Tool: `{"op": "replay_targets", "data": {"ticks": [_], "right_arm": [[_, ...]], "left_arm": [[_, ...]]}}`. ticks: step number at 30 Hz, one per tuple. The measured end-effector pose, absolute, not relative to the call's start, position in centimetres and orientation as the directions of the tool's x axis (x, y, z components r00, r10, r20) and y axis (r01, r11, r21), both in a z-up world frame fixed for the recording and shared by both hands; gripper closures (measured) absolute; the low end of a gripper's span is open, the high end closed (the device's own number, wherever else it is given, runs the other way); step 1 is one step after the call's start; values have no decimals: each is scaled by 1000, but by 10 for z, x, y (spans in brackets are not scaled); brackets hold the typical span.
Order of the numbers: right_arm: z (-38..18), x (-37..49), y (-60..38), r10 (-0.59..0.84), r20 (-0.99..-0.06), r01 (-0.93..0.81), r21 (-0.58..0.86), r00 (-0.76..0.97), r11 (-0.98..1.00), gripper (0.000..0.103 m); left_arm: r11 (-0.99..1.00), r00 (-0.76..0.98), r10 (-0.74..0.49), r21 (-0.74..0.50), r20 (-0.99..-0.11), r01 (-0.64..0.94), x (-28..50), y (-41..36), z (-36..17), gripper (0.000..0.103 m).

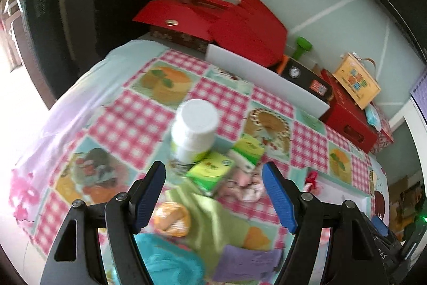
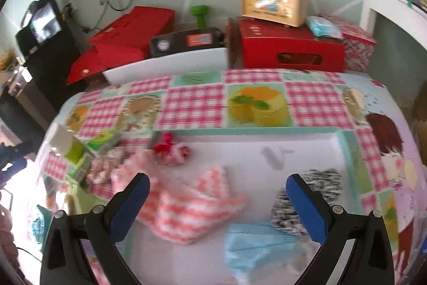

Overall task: Organize soft objects
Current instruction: 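Withdraw both grippers from the tray back toward the pile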

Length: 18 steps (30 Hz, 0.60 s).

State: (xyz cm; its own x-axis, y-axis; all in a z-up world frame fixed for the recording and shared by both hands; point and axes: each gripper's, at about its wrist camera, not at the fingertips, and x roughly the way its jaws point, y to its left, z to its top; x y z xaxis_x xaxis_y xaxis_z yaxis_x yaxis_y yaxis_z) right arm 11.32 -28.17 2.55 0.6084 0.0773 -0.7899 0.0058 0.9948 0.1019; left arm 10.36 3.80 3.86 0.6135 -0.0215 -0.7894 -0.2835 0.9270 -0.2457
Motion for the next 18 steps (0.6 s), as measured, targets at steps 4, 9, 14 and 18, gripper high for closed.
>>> {"op": "replay_targets", "data": {"ticks": [4, 9, 14, 18], "right_arm": [[33, 111, -250, 134, -767, -84, 104, 627, 991, 0], [32, 104, -210, 198, -764, -201, 92, 614, 975, 0], [19, 99, -182, 241, -791, -281, 92, 562, 955, 0], [9, 89, -164, 261, -820, -343, 84, 510, 935, 0]], "left_arm": [[926, 593, -13, -234, -805, -297, 97, 56, 37, 27], [929, 548, -34, -229, -836, -291, 93, 74, 33, 27], [936, 488, -79, -233, -870, -265, 94, 84, 25, 27], [952, 384, -152, -239, -911, -190, 101, 81, 9, 27]]}}
